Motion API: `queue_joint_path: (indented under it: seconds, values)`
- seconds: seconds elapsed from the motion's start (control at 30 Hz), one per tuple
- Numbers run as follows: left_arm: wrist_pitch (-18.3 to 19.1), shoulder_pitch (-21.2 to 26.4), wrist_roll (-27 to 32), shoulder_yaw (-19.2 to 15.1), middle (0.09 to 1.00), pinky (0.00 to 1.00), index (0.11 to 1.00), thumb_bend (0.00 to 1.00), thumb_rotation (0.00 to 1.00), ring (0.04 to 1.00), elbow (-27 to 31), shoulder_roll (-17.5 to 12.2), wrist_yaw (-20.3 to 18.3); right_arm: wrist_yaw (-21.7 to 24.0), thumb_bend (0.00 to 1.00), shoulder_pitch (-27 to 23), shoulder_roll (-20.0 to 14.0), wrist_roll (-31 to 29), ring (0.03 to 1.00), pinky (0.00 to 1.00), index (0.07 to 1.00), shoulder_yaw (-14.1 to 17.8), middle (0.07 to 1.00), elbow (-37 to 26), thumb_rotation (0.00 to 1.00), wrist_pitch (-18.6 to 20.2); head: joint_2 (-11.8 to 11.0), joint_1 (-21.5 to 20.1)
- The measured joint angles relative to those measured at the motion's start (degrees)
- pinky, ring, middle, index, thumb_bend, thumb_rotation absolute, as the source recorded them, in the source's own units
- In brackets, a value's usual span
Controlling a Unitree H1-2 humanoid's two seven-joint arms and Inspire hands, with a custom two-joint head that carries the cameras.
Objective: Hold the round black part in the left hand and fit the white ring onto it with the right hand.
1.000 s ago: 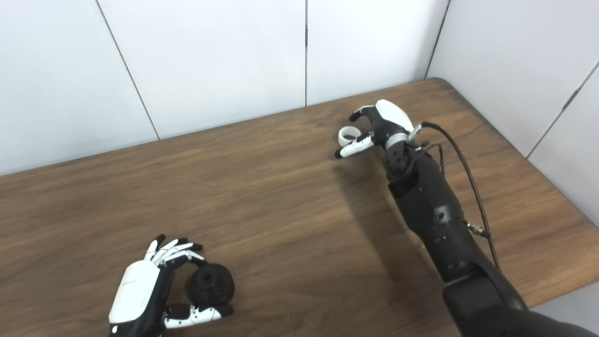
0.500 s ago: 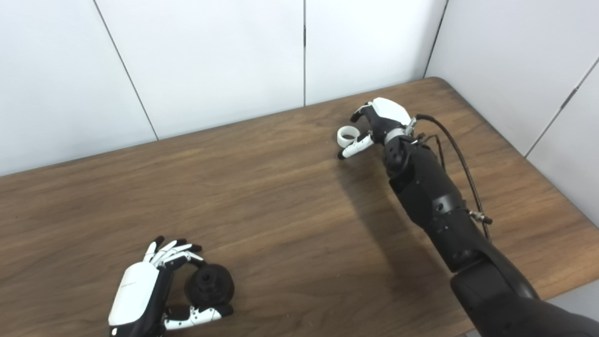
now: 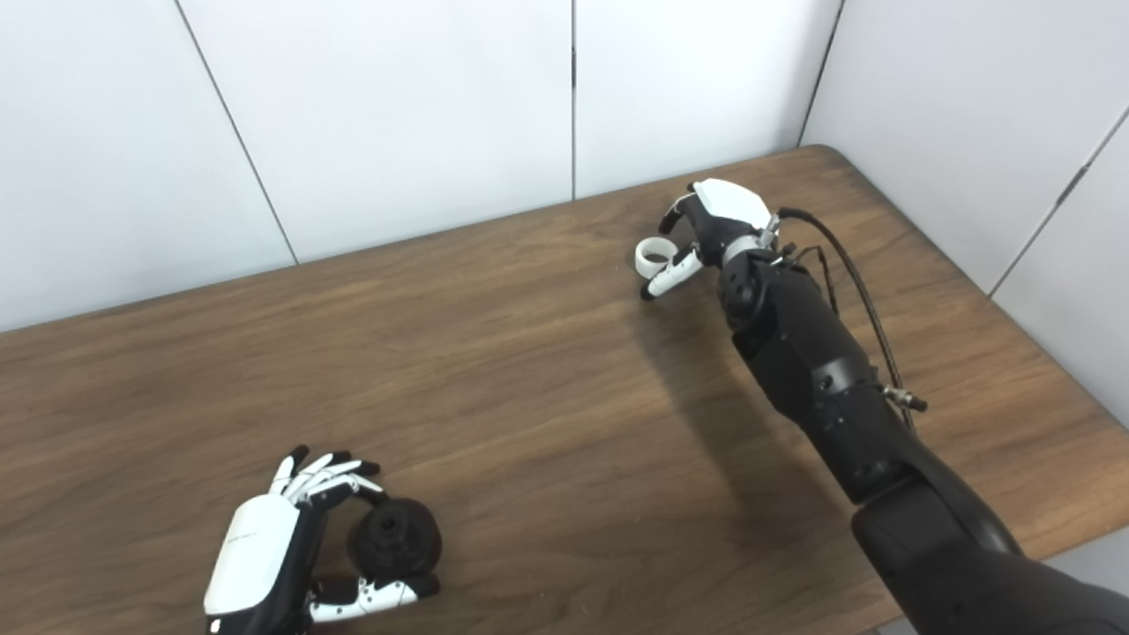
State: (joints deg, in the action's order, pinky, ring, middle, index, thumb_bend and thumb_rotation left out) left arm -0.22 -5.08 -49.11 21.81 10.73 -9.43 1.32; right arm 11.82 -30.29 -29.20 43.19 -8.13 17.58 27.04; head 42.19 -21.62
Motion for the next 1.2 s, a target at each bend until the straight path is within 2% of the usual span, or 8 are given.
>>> queue_joint_path:
  seconds: [0.7,0.73,0.77,0.8,0.9,1.2]
  values:
    - [0.80,-0.07,-0.13,0.28,0.763,1.00,0.483,0.52,0.05,0.872,0.24,0.30,-0.13,-3.06,0.83,-0.70,-0.09,-1.20,1.000,1.00,0.591,-1.18,0.923,1.32,0.16,-1.42,0.18,0.26]
    - [0.95,-0.08,-0.13,0.32,0.763,1.00,0.483,0.52,0.05,0.872,0.30,0.33,-0.16,-3.16,0.68,-0.70,-0.09,-1.36,1.000,1.00,0.543,-1.18,0.923,1.36,0.15,-1.59,0.18,0.26]
    - [1.09,-0.08,-0.13,0.34,0.763,1.00,0.483,0.52,0.05,0.871,0.35,0.35,-0.19,-3.34,0.59,-0.73,-0.09,-1.53,1.000,1.00,0.512,-1.17,0.920,1.50,0.15,-1.82,0.18,0.26]
    - [1.14,-0.08,-0.12,0.36,0.762,1.00,0.483,0.52,0.05,0.870,0.36,0.36,-0.19,-3.48,0.56,-0.76,-0.09,-1.63,1.000,1.00,0.501,-1.17,0.918,1.62,0.14,-1.92,0.18,0.35]
    - [1.20,-0.09,-0.11,0.44,0.763,1.00,0.483,0.52,0.05,0.870,0.36,0.36,-0.19,-3.84,0.53,-0.76,-0.09,-2.00,0.995,1.00,0.488,-1.21,0.903,1.87,0.14,-2.72,0.18,0.35]
    - [1.49,-0.08,-0.13,0.77,0.763,1.00,0.483,0.52,0.05,0.868,0.46,0.41,-0.19,-4.60,0.52,-0.75,-0.45,-2.19,0.990,1.00,0.485,-1.74,0.883,2.09,0.13,-3.23,0.35,0.62]
